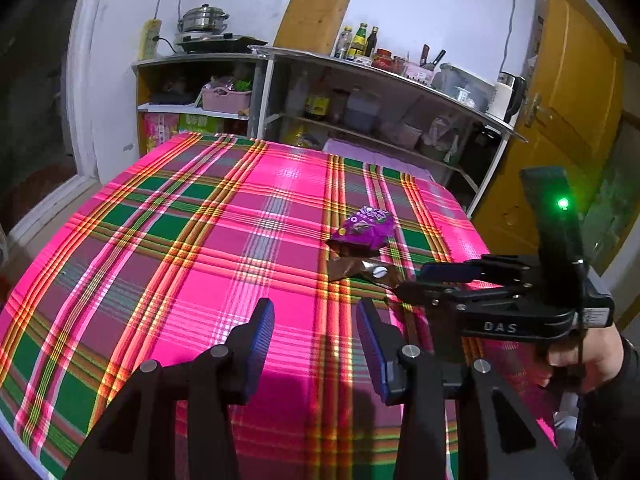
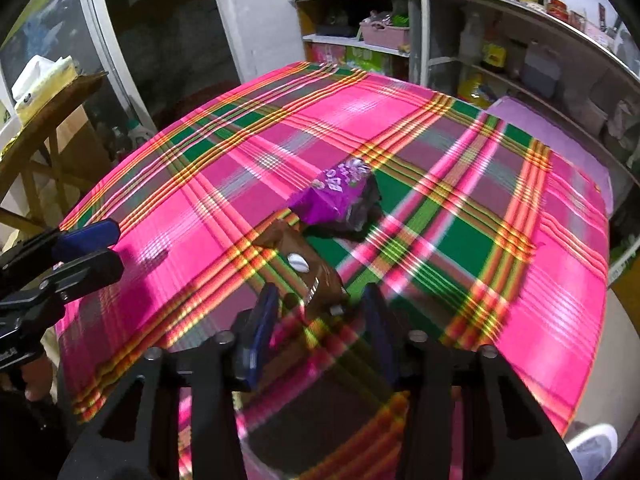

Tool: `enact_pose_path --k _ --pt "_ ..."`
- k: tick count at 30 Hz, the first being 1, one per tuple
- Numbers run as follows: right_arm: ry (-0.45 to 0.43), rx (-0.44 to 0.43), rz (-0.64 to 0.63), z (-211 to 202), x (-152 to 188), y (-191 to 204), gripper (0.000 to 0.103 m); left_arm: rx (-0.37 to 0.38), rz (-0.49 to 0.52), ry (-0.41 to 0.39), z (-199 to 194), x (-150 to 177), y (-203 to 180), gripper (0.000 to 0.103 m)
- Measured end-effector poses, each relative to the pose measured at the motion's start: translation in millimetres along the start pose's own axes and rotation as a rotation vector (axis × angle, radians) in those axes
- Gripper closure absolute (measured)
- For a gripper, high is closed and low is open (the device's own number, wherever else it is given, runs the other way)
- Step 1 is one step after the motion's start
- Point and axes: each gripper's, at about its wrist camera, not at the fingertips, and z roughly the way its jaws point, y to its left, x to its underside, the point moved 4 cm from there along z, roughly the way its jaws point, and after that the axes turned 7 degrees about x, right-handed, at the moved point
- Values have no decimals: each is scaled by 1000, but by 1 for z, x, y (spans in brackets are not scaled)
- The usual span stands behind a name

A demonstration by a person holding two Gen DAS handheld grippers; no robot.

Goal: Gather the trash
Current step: 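Grasp the brown wrapper with the right gripper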

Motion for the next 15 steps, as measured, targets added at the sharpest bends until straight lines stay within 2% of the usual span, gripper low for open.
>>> enact_pose_path --k 2,8,15 --pt "13 3 -7 6 0 2 80 -1 -6 0 1 -1 3 61" --pt "6 -3 22 -3 8 -2 81 8 -11 1 6 -8 7 61" --pt "-16 1 103 -33 39 -16 82 26 16 6 17 -20 -4 61"
